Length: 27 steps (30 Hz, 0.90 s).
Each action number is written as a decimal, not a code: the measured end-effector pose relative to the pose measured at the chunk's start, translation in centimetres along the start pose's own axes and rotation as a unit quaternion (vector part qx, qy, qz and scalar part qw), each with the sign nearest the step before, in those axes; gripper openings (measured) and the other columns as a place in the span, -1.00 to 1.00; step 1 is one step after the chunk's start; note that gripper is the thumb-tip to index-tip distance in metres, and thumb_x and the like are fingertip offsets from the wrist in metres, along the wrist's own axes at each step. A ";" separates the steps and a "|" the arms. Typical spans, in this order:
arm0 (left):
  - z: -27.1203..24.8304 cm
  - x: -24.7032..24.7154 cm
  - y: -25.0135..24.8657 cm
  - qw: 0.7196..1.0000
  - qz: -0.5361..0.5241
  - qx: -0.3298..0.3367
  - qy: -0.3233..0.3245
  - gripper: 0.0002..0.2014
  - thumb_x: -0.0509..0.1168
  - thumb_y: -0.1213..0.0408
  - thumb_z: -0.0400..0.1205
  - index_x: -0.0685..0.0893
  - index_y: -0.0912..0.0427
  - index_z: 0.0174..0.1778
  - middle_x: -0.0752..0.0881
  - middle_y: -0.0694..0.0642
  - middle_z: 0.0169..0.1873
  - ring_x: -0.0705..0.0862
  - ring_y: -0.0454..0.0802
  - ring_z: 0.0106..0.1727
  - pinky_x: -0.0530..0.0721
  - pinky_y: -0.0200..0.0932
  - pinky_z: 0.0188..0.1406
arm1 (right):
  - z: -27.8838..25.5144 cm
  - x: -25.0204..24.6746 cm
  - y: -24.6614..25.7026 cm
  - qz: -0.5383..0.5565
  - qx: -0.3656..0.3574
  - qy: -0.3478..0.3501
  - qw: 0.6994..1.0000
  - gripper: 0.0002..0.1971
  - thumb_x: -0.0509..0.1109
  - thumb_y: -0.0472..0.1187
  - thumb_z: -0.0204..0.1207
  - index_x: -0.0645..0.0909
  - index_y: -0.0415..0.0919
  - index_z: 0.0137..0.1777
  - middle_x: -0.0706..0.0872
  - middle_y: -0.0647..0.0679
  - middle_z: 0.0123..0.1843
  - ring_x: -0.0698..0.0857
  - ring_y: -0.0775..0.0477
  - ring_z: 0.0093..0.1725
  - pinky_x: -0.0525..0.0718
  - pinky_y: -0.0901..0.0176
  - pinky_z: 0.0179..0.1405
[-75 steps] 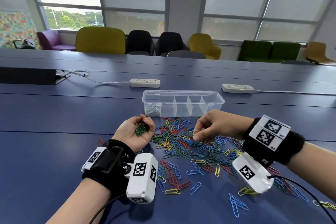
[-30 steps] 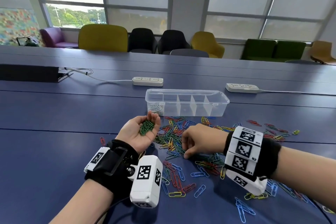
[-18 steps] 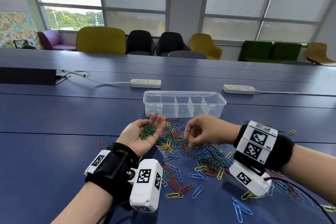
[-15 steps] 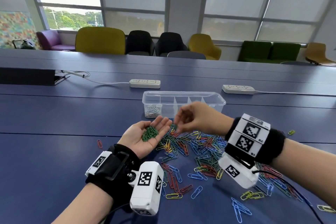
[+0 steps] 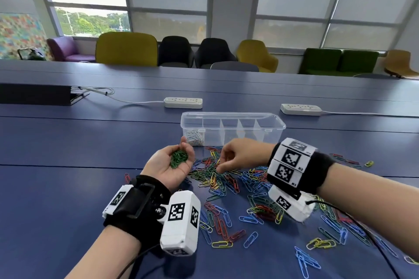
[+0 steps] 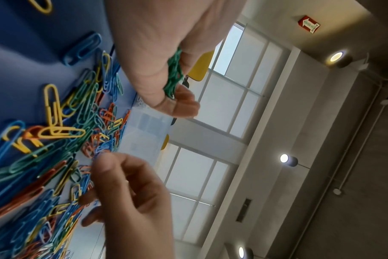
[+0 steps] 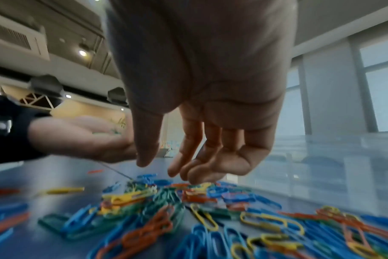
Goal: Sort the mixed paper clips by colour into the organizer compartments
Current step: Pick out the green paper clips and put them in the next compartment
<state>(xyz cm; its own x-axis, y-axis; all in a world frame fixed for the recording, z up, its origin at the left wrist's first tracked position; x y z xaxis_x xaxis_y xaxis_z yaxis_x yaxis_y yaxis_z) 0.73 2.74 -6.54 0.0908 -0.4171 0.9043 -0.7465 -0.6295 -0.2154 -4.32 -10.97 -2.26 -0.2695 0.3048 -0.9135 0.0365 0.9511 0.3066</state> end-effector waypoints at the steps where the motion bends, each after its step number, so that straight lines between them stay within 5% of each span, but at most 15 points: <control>1: 0.0 -0.1 -0.1 1.000 0.007 -0.004 0.003 -0.62 -0.02 0.37 0.72 0.63 0.36 -0.29 0.52 0.09 -0.51 0.52 -0.07 -0.60 0.56 -0.33 -0.68 | 0.3 0.4 0.0 -0.001 0.006 0.006 1.000 -0.61 0.44 0.05 0.48 0.66 -0.28 0.08 0.61 0.03 -0.24 0.54 0.08 -0.24 0.46 0.34 -0.29; 7: 0.3 -0.5 -0.3 1.000 0.029 -0.009 0.005 -0.57 -0.02 0.32 0.72 0.64 0.28 -0.37 0.36 -0.01 -0.60 0.34 -0.12 -0.72 0.28 -0.38 -0.80 | 2.5 1.4 0.7 -0.031 -0.005 0.011 0.999 -0.69 0.50 -0.02 0.43 0.73 -0.25 0.02 0.73 -0.06 -0.12 0.60 0.05 -0.14 0.60 0.14 -0.03; 13: 0.2 -0.6 -0.3 0.999 0.030 -0.010 -0.003 -0.61 -0.02 0.32 0.72 0.62 0.25 -0.34 0.37 0.00 -0.60 0.33 -0.12 -0.73 0.27 -0.40 -0.80 | 2.5 1.7 0.2 0.006 -0.018 0.032 0.999 -0.82 0.45 -0.11 0.50 0.72 -0.22 -0.03 0.72 -0.07 -0.17 0.58 0.10 -0.25 0.49 0.35 -0.28; 16: 0.2 -0.5 -0.3 1.000 0.025 -0.014 0.001 -0.57 -0.01 0.33 0.69 0.64 0.27 -0.42 0.38 0.01 -0.60 0.35 -0.11 -0.72 0.28 -0.39 -0.79 | 2.0 1.9 -0.5 0.032 -0.013 0.048 0.998 -0.90 0.42 -0.13 0.53 0.63 -0.15 -0.10 0.62 0.08 -0.33 0.51 0.20 -0.36 0.45 0.39 -0.32; 20: 0.3 -0.6 -0.6 1.000 0.006 -0.013 0.003 -0.51 -0.01 0.34 0.69 0.63 0.31 -0.52 0.41 0.05 -0.61 0.41 -0.06 -0.72 0.38 -0.40 -0.77 | 1.4 0.7 -0.9 0.061 -0.014 -0.004 0.998 -0.87 0.37 -0.13 0.58 0.54 -0.14 -0.17 0.55 0.11 -0.33 0.46 0.20 -0.37 0.41 0.49 -0.43; 27: 0.3 -0.6 -1.3 1.000 -0.014 0.003 -0.003 -0.59 -0.01 0.35 0.69 0.58 0.25 -0.43 0.42 0.07 -0.61 0.42 -0.04 -0.72 0.46 -0.40 -0.73 | 2.2 1.1 3.4 0.015 -0.076 -0.002 0.997 -0.88 0.49 -0.18 0.46 0.58 -0.10 -0.20 0.67 0.03 -0.18 0.61 0.07 -0.15 0.61 0.15 0.00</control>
<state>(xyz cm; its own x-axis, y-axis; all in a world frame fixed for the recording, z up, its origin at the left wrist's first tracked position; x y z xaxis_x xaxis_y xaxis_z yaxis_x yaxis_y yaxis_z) 1.85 3.66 -6.94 0.1149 -0.4037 0.9077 -0.7397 -0.6446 -0.1930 -2.36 -7.26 -2.76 -0.2676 0.3332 -0.9041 -0.1011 0.9234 0.3702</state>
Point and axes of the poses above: each hand's wrist, its own z-axis towards the middle knuckle, its own x-axis out of the palm, y = z × x, the point moved 5 cm from there along z, towards the middle knuckle
